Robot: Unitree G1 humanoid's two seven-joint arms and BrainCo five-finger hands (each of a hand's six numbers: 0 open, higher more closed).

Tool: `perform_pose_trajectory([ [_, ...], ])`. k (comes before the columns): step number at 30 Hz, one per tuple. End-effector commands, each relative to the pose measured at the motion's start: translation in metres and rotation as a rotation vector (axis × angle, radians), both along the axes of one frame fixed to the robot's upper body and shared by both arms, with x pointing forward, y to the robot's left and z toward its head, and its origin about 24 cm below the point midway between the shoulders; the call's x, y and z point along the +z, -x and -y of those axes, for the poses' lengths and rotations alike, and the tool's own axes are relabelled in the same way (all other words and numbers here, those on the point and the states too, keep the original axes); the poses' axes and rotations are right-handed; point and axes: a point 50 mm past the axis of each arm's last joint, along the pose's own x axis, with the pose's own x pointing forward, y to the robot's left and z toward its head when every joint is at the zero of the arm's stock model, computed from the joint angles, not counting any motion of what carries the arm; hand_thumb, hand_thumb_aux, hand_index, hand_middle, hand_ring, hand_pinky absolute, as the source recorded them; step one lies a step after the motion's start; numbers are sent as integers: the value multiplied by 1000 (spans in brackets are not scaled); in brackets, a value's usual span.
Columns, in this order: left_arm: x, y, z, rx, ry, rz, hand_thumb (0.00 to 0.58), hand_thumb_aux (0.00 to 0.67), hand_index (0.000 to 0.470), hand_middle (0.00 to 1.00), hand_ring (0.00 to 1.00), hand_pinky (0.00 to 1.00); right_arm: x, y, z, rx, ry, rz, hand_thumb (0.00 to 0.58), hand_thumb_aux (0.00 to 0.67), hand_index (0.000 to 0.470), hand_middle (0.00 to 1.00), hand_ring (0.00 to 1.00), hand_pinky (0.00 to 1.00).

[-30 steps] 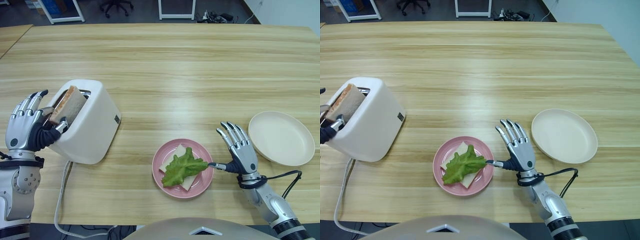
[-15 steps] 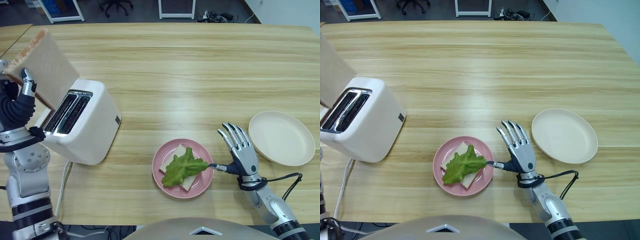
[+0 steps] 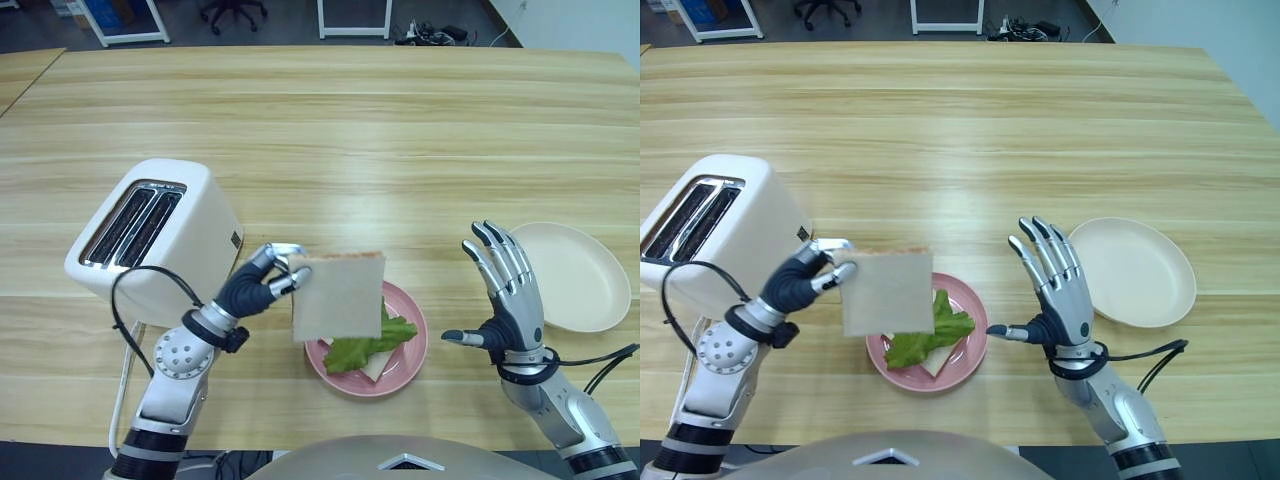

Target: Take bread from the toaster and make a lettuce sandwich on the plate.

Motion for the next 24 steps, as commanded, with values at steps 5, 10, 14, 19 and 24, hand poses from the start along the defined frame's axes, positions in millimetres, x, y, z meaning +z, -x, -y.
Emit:
perform_pose_trajectory([
  [5,-22,-11,28,-175,-24,-111,580,670,470,1000,1000,1000,-5,4,-8,90,44,-49,0,0,0,0,0,0],
  [10,-21,-30,23,-167,-55,-91,580,670,470,1000,1000,1000,-11,6,-13,131,72,-85,0,0,0,0,0,0],
  [14,-25,-46,23,-191,-124,-83,580,670,470,1000,1000,1000,-17,11,-19,195,101,-125,0,0,0,0,0,0],
  [19,-47,-50,24,-269,-224,-148,580,670,470,1000,1000,1000,-16,15,-29,273,114,-132,0,0,0,0,0,0],
  [24,-59,-45,27,-318,-257,-177,580,670,470,1000,1000,1000,-12,13,-37,307,127,-101,0,0,0,0,0,0],
])
